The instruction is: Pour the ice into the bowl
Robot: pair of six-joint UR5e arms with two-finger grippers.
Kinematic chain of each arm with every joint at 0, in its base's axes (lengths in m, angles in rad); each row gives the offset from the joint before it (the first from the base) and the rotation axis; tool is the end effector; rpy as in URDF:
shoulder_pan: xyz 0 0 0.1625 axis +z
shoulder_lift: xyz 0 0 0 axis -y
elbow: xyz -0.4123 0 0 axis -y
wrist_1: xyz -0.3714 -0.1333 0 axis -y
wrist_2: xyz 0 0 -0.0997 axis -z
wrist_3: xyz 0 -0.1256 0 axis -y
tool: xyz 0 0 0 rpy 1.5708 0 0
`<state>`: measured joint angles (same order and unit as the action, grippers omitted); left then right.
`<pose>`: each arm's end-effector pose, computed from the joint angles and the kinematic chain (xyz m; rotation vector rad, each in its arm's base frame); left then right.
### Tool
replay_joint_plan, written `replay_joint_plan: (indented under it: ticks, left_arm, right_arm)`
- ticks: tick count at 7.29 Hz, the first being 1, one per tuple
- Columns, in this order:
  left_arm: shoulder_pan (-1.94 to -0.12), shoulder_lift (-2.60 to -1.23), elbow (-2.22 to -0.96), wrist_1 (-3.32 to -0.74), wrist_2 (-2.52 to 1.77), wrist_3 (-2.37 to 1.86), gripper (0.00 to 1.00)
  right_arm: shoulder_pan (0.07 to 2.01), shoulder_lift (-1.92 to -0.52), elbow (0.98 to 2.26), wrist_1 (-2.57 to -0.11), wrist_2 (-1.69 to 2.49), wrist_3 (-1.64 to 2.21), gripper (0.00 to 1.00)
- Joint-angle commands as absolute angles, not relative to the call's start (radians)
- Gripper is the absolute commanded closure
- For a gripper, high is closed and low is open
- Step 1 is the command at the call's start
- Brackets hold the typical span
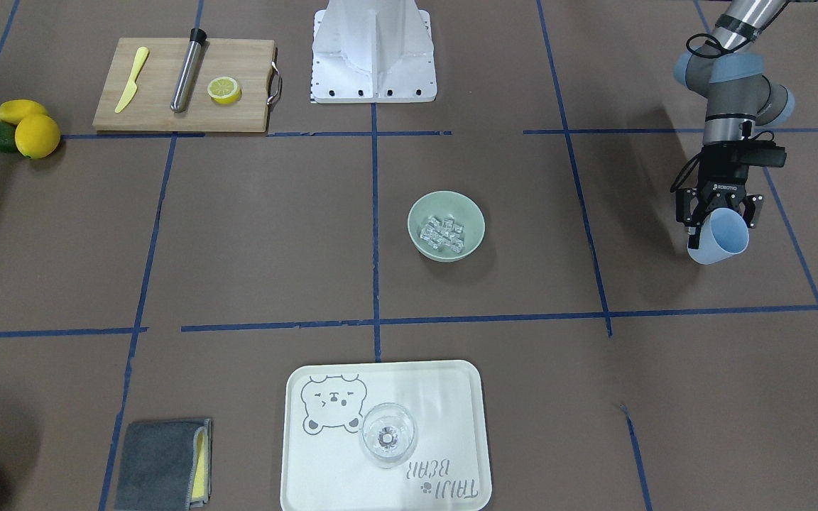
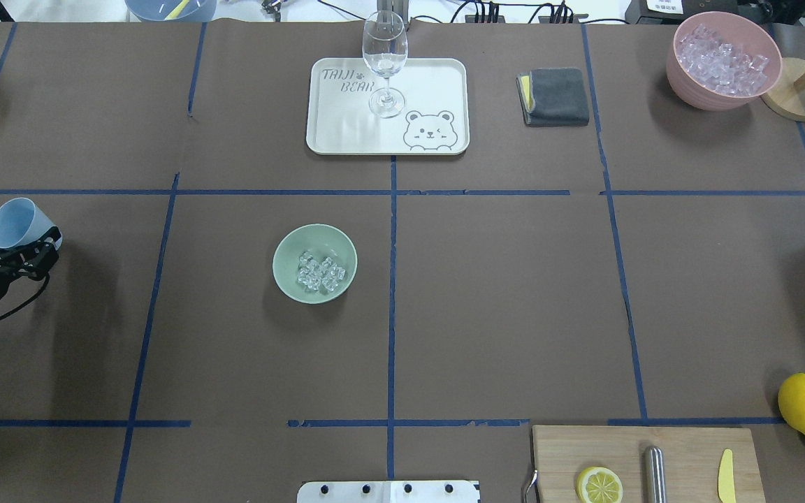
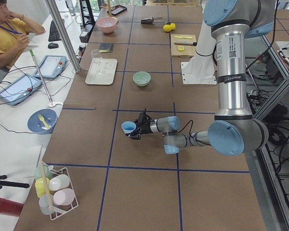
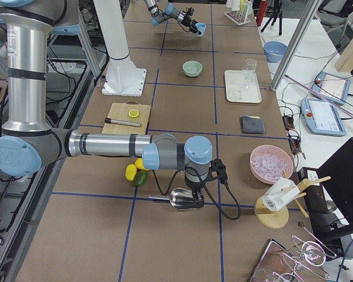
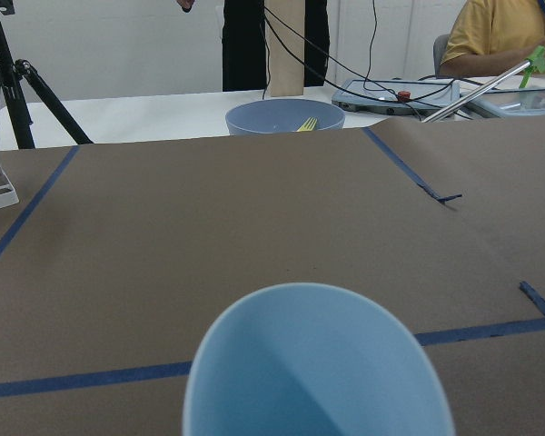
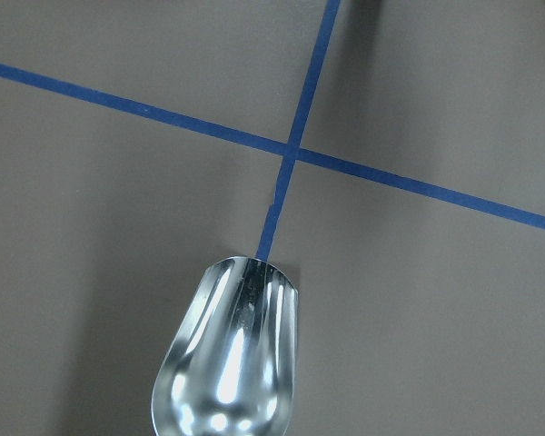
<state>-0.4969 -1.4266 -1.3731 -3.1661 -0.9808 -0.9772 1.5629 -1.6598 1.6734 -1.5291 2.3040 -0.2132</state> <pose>0.2732 -0.3793 0.6329 1.0631 0.7722 -0.2869 0.0458 -0.4398 0.6558 0.1279 -0.7254 -0.2313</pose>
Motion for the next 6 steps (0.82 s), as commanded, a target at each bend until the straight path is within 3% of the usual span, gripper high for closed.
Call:
replay_joint_plan:
  ticks: [1, 2, 3, 4, 6]
  left_arm:
    - [-0.471, -1.427, -1.374, -3.168, -0.983, -0.977, 0.9]
    - [-0.469, -1.427, -1.374, -3.168, -0.983, -0.976, 0.71]
    - [-0.469, -1.427, -1.374, -3.168, -0.983, -0.973, 0.32]
    - [-0.469, -1.425, -1.374, -3.175, -0.98, -0.974, 0.0]
    - [-0.471, -1.42, -1.384, -3.181, -0.979, -0.971, 0.0]
  right_arm:
    - [1.563, -1.66, 1.674, -1.528, 2.304, -0.213, 0.0]
    - [1.563, -1.66, 1.674, -1.528, 2.304, -0.213, 0.0]
    - [1.565, -1.658, 1.674, -1.528, 2.304, -0.213, 0.0]
    - [1.566, -1.657, 1.674, -1.528, 2.304, -0.213, 0.0]
    - [1.569, -1.655, 1.674, -1.529, 2.304, -0.212, 0.0]
